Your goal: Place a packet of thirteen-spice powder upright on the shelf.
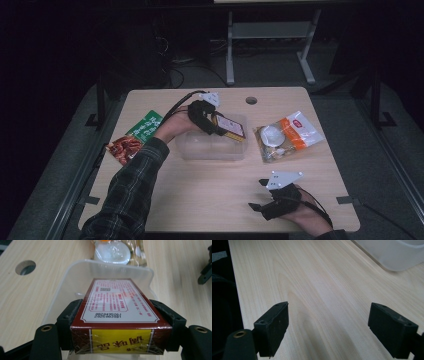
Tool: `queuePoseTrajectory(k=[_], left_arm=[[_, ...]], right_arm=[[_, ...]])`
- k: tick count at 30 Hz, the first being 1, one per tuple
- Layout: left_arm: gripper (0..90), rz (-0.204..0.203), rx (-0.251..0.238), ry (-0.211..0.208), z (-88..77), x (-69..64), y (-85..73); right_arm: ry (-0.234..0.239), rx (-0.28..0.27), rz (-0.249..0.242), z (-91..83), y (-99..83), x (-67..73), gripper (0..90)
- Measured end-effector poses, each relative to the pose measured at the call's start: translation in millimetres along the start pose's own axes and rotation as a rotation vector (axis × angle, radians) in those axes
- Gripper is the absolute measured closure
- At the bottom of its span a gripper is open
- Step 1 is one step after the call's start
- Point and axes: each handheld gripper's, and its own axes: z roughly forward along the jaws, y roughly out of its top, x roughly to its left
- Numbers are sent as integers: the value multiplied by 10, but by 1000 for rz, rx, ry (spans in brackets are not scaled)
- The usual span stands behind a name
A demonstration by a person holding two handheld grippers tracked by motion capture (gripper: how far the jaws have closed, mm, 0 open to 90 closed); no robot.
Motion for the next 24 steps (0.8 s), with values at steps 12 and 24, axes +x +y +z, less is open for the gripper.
queuePoseTrajectory(k=[12, 24], left_arm=[[304, 8, -65, -10, 81, -9, 107], [304, 7, -93, -20, 250, -31, 211]], right_arm=[[2, 4, 4, 3, 2, 6, 163], [5, 3, -6, 21, 13, 13, 163]])
